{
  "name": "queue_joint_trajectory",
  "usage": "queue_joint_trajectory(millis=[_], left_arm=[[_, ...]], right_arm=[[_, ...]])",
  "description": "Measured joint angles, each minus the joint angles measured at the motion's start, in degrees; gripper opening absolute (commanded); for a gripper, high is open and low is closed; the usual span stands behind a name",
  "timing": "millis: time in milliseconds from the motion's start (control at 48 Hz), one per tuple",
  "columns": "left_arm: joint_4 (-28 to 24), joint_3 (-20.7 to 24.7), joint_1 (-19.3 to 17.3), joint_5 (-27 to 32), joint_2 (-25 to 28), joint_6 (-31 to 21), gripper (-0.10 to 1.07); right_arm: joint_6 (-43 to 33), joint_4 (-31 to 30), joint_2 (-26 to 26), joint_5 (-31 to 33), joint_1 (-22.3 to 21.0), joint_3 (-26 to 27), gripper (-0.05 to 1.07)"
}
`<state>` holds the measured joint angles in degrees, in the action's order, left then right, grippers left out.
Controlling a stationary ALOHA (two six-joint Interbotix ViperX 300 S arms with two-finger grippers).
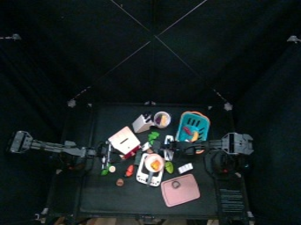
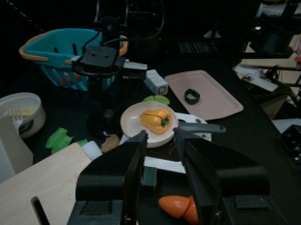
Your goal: Grab pot lid
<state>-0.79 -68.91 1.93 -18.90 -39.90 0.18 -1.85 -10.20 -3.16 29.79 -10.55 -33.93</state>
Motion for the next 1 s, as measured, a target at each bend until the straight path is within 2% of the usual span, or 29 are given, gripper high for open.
queue_joint_trajectory(millis=[333, 646, 1000], left_arm=[[0.00, -0.18, 0.00, 0.09, 0.09, 0.00, 0.73], [0.00, -0.18, 0.00, 0.09, 0.00, -0.09, 0.73], [0.00, -0.44, 0.00, 0.09, 0.00, 0.00, 0.73]], right_arm=[[-0.26, 0.26, -1.23, -0.62, -0.09, 0.18, 0.85], [-0.18, 0.09, -2.72, -0.79, -0.18, 0.35, 0.84], [-0.18, -0.18, -2.81, -0.53, -0.18, 0.79, 0.64]])
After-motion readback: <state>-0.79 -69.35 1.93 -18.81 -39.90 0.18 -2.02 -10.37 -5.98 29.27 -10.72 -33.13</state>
